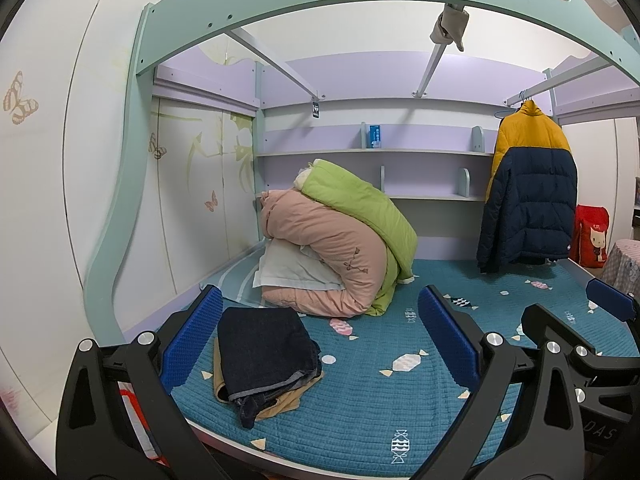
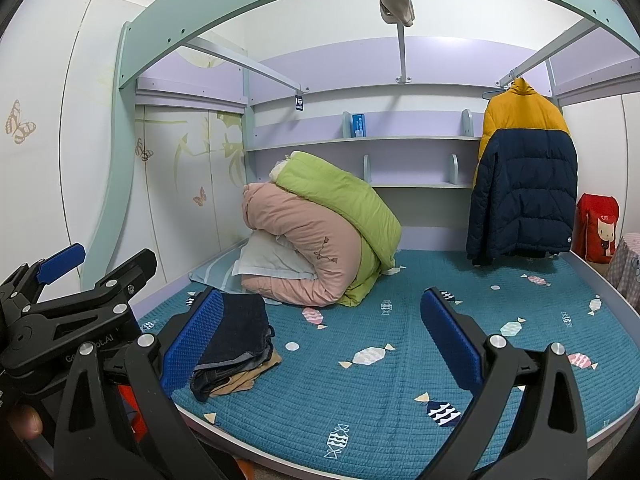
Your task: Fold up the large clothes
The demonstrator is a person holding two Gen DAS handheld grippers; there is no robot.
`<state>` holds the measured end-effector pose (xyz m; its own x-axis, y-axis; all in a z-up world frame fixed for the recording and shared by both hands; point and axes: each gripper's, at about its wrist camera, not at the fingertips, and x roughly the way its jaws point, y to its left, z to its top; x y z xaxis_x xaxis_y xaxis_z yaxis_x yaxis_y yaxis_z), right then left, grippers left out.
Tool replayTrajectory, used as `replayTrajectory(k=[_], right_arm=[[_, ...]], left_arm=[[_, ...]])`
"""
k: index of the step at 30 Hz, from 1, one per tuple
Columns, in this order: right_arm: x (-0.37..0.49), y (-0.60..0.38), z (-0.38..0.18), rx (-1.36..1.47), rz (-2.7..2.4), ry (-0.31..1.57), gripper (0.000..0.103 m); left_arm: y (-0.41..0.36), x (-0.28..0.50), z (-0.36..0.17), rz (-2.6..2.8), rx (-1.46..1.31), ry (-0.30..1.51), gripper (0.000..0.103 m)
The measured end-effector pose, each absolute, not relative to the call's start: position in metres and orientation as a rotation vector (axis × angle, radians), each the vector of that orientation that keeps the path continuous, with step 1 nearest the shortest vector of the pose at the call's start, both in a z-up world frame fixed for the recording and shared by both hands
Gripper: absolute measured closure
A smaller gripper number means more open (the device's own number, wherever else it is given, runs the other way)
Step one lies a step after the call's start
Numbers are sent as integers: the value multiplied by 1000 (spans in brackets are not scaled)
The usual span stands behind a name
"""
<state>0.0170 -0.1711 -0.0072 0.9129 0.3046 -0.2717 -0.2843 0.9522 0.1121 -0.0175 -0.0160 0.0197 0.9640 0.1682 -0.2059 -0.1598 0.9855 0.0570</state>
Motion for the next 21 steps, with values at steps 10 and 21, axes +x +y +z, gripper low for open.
replayTrajectory(k=[10,21], right_arm=[[17,-169,-8,74,302,294,7],[18,-169,-8,76,299,296,7]], left_arm=[[-15,-18,19,169,41,212,5],[-14,-18,19,167,41,212,5]])
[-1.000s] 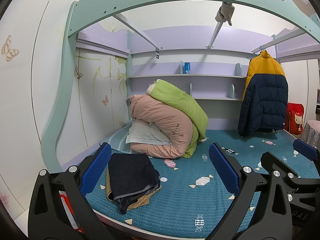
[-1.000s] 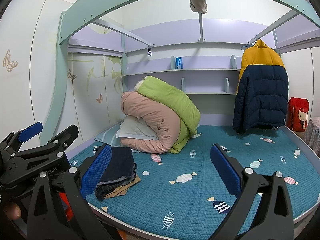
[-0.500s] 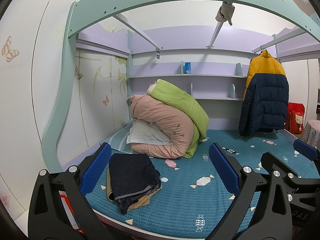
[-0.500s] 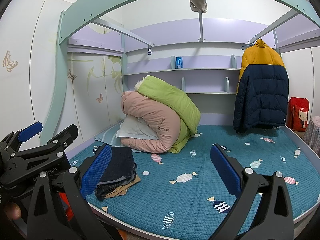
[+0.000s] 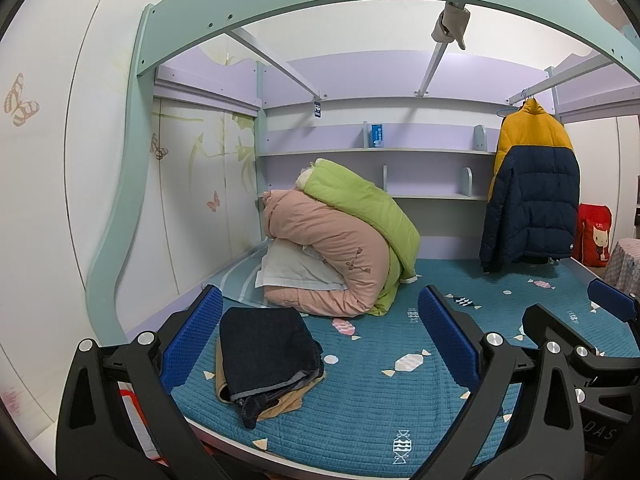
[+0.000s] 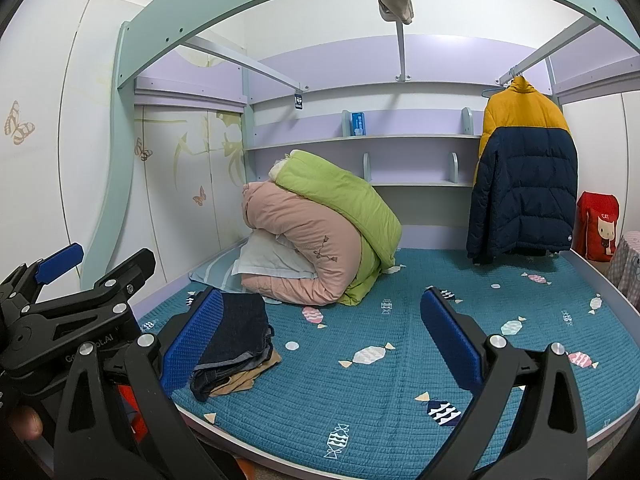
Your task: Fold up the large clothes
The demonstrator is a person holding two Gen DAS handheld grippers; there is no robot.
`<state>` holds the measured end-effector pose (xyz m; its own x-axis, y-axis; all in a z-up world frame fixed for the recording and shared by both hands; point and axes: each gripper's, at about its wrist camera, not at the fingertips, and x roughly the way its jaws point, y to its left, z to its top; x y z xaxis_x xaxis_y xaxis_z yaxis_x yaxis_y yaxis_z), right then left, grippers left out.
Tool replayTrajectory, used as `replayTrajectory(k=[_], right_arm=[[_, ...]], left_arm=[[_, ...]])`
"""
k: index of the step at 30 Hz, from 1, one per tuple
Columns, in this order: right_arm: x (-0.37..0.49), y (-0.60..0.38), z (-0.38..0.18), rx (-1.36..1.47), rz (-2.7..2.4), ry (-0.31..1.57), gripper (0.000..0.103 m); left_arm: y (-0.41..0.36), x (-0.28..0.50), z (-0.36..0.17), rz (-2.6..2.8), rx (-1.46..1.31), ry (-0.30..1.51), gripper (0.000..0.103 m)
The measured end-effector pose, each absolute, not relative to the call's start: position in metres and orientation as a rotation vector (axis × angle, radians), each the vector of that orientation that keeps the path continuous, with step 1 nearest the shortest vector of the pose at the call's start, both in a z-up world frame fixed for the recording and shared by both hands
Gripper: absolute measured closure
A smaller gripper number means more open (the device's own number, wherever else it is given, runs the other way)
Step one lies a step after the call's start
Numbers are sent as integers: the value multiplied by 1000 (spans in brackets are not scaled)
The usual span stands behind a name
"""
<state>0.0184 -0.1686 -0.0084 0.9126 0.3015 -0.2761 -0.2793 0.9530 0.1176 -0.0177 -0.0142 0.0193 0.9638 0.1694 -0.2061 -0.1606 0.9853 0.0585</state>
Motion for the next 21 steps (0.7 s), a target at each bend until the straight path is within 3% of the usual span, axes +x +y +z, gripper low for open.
replayTrajectory(k=[21], right_arm=[[20,-168,-9,83,302,302,7]], left_arm=[[-6,-22,19,176,46,216,5]])
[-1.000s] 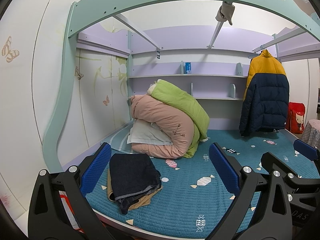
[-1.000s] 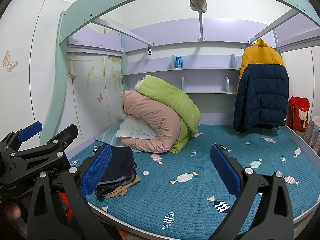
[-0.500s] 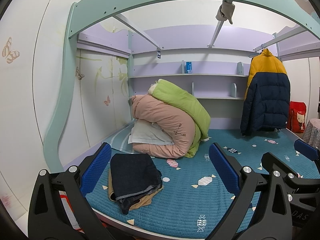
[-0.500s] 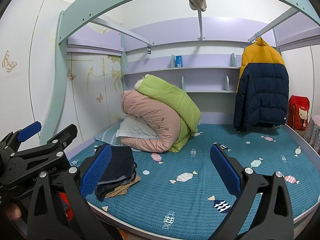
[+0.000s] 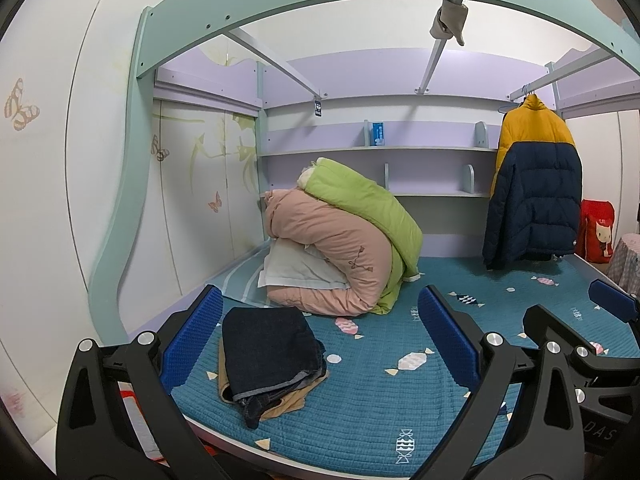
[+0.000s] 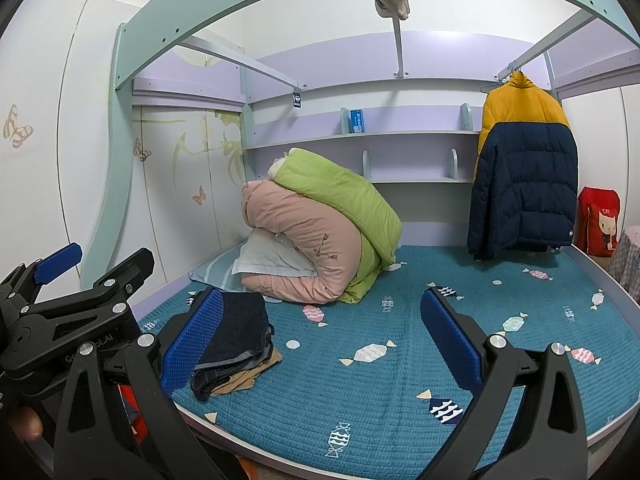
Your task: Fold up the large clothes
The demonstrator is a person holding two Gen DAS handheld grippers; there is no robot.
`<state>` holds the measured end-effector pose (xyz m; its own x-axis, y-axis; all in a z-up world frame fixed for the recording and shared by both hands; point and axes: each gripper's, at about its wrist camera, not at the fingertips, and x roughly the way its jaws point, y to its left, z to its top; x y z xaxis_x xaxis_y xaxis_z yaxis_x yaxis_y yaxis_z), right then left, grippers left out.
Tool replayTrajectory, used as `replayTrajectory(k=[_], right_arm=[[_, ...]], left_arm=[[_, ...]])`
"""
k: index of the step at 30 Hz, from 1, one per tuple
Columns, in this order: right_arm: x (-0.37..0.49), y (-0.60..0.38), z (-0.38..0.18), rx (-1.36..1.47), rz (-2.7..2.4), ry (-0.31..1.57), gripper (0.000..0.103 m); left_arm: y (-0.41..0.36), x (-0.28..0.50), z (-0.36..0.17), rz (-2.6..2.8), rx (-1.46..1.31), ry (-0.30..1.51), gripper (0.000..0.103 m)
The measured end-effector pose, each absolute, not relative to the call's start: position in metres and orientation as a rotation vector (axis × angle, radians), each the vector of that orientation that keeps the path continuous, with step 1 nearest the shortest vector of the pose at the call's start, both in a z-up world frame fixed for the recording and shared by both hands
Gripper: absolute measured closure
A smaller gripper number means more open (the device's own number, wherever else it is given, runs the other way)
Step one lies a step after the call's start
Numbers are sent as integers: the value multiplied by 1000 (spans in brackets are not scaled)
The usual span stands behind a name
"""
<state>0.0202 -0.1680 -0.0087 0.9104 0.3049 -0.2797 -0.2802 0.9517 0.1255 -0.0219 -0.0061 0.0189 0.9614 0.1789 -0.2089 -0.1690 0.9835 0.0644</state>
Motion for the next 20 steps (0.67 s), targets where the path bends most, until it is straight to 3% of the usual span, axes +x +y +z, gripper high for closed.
replayTrajectory(k=[20], right_arm=[[48,-164,-43,162,261,381,7]], left_arm=[[-1,22,-5,146,107,298,5]])
